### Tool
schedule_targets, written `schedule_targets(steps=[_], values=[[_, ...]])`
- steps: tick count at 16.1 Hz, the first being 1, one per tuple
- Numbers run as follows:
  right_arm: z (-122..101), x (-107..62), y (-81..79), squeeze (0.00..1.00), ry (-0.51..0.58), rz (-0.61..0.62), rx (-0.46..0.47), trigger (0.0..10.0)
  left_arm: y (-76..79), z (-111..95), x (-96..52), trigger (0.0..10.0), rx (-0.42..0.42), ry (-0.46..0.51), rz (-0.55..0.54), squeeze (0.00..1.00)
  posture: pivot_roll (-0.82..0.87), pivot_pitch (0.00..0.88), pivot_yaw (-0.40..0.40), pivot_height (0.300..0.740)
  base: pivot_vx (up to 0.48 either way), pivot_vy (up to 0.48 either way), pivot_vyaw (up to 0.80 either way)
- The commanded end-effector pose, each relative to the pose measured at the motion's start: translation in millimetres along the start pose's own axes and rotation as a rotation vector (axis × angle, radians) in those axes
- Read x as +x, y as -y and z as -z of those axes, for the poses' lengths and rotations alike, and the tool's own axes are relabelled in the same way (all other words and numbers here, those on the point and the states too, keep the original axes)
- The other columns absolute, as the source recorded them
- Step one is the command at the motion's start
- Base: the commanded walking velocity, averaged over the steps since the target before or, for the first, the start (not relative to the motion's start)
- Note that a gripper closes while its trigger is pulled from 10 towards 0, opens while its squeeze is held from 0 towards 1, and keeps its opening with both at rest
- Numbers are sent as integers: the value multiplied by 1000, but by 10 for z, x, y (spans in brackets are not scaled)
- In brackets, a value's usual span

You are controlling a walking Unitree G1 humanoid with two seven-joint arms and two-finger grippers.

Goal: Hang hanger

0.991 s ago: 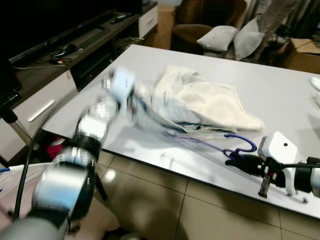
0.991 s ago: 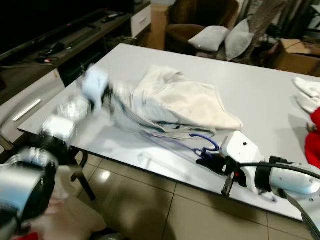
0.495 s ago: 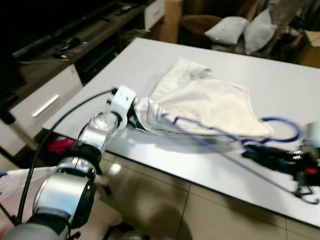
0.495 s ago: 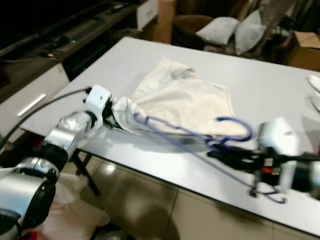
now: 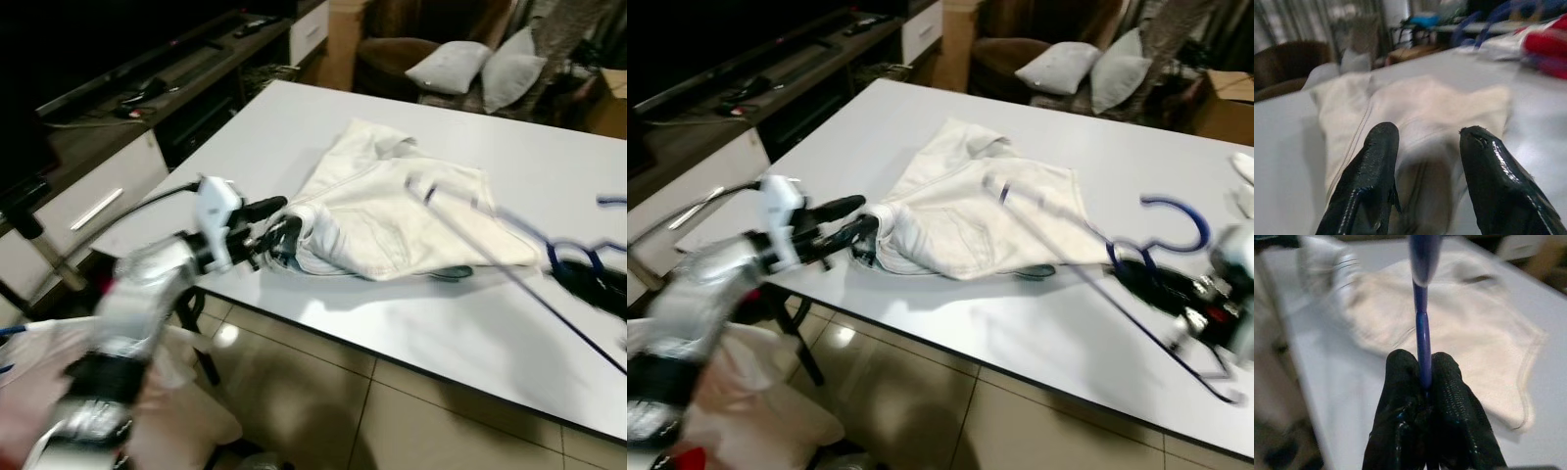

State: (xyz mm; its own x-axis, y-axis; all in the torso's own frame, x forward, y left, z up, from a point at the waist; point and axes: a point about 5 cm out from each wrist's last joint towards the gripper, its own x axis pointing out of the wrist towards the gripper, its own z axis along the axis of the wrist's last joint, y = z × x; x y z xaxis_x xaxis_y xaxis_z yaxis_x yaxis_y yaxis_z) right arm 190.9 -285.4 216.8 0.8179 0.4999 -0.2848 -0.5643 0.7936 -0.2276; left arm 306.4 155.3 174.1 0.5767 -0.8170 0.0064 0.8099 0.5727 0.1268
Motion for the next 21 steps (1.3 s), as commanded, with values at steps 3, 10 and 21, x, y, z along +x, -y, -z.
schedule_targets(steps=[3, 10, 21], values=[[76, 291, -74, 0, -2, 168, 60, 10000, -128, -380, 70, 10000, -26, 174, -207, 1000, 3, 0, 49, 740, 0, 0, 0], [89, 779, -444, 0, 75, 599, 218, 10000, 228, -209, 221, 10000, -46, 72, -460, 0, 12, 20, 39, 740, 0, 0, 0], [-1, 915, -754, 0, 113, 637, 163, 10000, 439, 155, 225, 10000, -91, -49, -593, 0, -13, 40, 40, 740, 0, -334, 0]])
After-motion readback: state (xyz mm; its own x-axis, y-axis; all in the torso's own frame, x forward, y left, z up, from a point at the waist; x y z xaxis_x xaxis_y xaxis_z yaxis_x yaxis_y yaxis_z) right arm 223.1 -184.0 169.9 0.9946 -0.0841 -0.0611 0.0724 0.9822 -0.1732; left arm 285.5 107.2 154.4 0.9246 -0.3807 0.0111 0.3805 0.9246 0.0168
